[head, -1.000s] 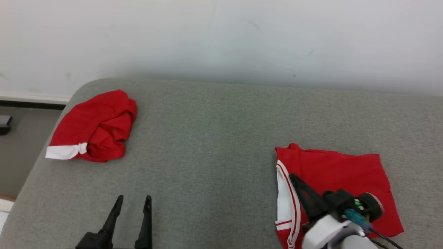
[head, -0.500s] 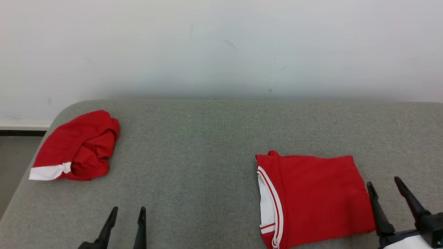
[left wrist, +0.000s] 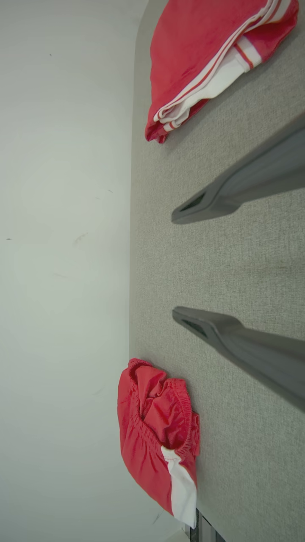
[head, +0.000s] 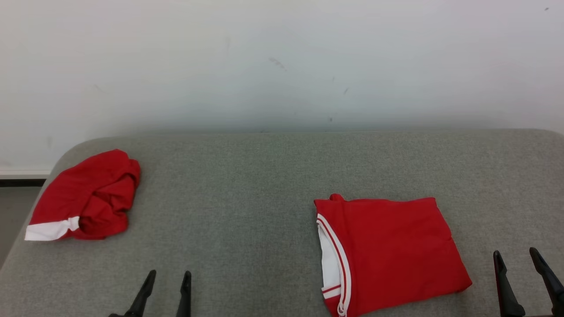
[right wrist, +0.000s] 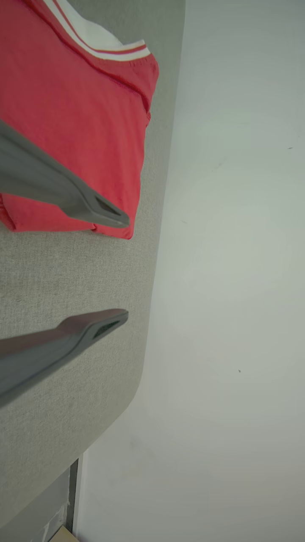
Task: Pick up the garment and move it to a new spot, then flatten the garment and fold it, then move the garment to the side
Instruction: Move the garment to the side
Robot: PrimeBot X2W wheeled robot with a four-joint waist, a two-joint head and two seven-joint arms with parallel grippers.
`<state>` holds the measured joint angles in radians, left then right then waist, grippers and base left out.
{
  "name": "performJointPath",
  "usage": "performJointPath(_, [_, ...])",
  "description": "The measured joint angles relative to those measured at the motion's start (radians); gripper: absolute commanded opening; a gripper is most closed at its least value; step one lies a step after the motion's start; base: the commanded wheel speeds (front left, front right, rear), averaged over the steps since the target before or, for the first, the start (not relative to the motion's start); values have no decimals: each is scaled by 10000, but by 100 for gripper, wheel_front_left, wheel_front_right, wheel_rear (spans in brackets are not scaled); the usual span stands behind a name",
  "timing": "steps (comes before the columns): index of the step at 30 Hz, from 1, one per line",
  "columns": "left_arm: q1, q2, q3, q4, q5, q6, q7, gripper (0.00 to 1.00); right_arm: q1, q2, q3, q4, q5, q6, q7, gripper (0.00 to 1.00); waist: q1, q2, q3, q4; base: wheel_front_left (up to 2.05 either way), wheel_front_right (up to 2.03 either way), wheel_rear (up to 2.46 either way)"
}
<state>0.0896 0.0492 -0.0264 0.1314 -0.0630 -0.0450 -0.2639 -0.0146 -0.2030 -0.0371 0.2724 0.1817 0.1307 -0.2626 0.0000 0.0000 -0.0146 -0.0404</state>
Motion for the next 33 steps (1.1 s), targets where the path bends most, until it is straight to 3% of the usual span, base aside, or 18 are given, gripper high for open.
performJointPath(6, [-28,0,33,15,0,-44,0,100,-18,94,2,148,86,0,0,100,0,0,79,-42,0,0,0])
performJointPath(11, [-70,0,6,10,-4,-46,0,100,-373,27,138,343,1129,0,123,100,0,0,224,25,0,0,0])
performJointPath(21, [-598,0,-146,29,15,-134,0,100,-2615,-982,1312,817,3542,0,4684,100,0,0,1136,240,0,0,0])
performJointPath(24, [-761,0,-221,90,19,-161,-2,100,-3056,-1246,1499,1241,3733,0,5908,100,0,0,1342,434,0,0,0])
performJointPath(33, [-958,0,-347,199,21,-161,0,100,-3666,-1095,1768,2416,4343,0,7450,100,1,0,1719,924,0,0,0])
